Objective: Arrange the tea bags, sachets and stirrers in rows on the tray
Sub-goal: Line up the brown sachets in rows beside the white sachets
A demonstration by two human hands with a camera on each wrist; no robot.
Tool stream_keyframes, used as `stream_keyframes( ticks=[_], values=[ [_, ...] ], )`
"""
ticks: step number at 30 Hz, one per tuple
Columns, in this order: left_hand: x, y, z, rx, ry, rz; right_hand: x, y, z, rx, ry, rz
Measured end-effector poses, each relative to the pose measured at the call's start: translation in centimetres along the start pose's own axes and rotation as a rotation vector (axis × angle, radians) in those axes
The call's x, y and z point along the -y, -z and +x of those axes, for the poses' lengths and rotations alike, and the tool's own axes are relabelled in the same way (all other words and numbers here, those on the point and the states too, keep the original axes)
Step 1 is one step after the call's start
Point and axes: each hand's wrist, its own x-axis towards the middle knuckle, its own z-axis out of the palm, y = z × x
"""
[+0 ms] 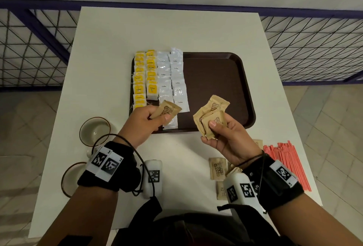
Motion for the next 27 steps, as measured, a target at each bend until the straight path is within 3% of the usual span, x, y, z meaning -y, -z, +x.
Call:
stream_keyframes(
  ticks=[6, 10, 14, 17, 22, 27],
  values=[
    [-0.8, 0.3, -0.5, 0.262, -0.077, 0.089, -0.6, -2.0, 0.0, 0.113, -0.070, -0.093],
    [-1.1, -1.3, -0.8, 0.179, -0.011, -0.287, -1.4, -3.2, 0.3, 0.131, -0.103, -0.090],
    [-0.1, -2.7, -0.8, 0.110, 0.109, -0.821, -1.8, -3.7, 0.6, 0.108, -0.084, -0.059],
    [0.2, -3.0, -0.8, 0.085, 0.137, -1.027, -1.8, -3.4, 0.6, 0.074, -0.068, -0.025],
    [0.2, -3.4, -0.9, 0.160, 0.068, -0.691, -2.0, -3.1, 0.3, 0.103, -0.091, -0.076],
    [0.2, -3.3, -0.7, 0.177, 0.026, -0.423, -1.5, -2.7, 0.4, 0.143, -0.069, -0.349]
  ],
)
